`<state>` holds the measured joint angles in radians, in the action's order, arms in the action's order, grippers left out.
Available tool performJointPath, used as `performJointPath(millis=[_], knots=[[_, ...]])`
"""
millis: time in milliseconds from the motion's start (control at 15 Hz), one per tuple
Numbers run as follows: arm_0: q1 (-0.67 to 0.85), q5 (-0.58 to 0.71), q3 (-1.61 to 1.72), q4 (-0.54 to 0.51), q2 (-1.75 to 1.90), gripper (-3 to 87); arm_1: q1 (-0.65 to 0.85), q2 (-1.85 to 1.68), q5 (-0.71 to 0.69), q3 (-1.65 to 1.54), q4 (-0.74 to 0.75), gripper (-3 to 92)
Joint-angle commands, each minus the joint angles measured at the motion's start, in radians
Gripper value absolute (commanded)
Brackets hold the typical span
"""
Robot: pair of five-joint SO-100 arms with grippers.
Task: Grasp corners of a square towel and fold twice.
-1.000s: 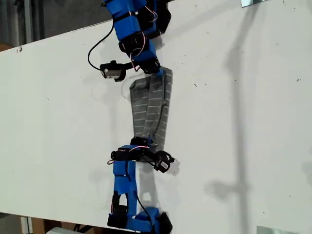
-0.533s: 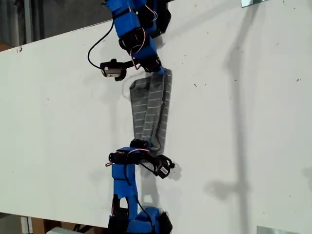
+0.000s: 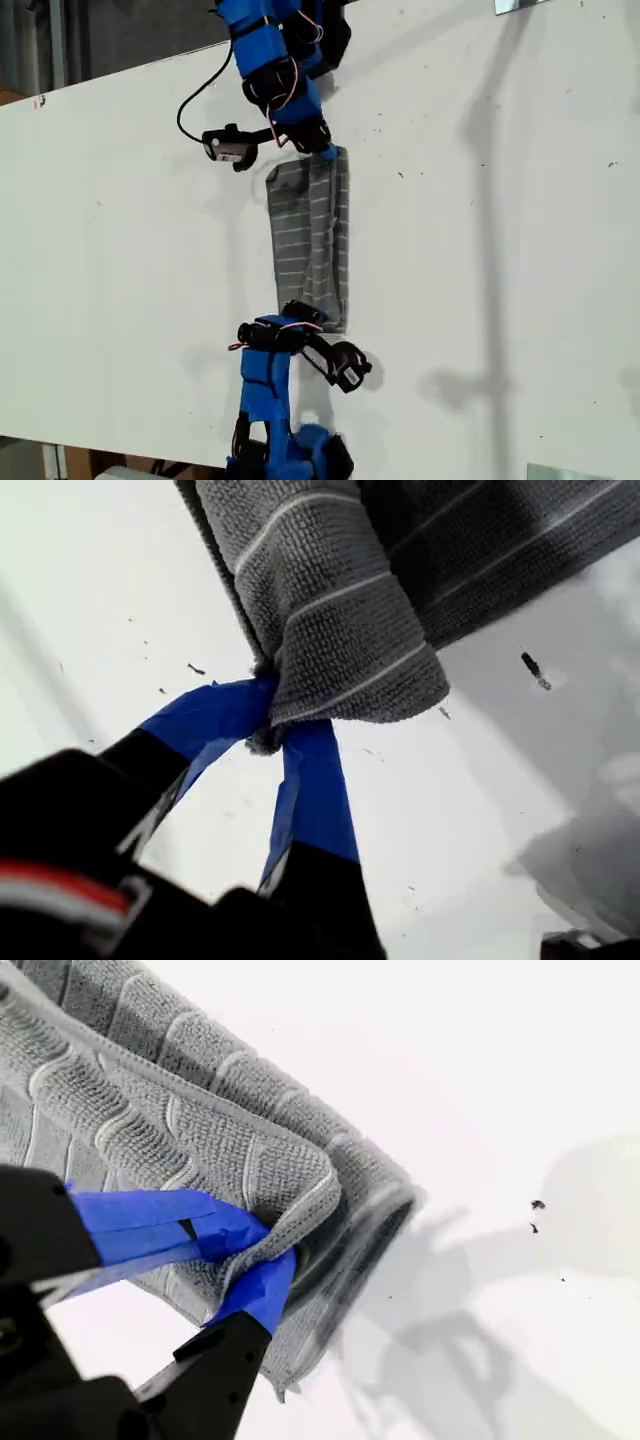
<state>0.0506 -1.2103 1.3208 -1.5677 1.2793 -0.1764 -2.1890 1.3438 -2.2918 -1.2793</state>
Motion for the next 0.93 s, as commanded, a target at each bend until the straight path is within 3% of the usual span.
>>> performJointPath(millis=[0,333,667,867], knots=[[0.015,0.011,0.060,0.009,0.207,0.0,0.055,0.086,-0.066,0.183,-0.081,-0.1],[0.046,0.005,0.106,-0.034,0.383,0.0,0.123,0.379,-0.169,0.557,-0.227,-0.1],[0.143,0.069,0.262,0.103,0.368,0.0,0.249,0.413,-0.241,0.555,-0.225,-0.1],[0.112,0.049,0.313,0.110,0.373,0.0,0.192,0.431,-0.202,0.531,-0.206,-0.1]])
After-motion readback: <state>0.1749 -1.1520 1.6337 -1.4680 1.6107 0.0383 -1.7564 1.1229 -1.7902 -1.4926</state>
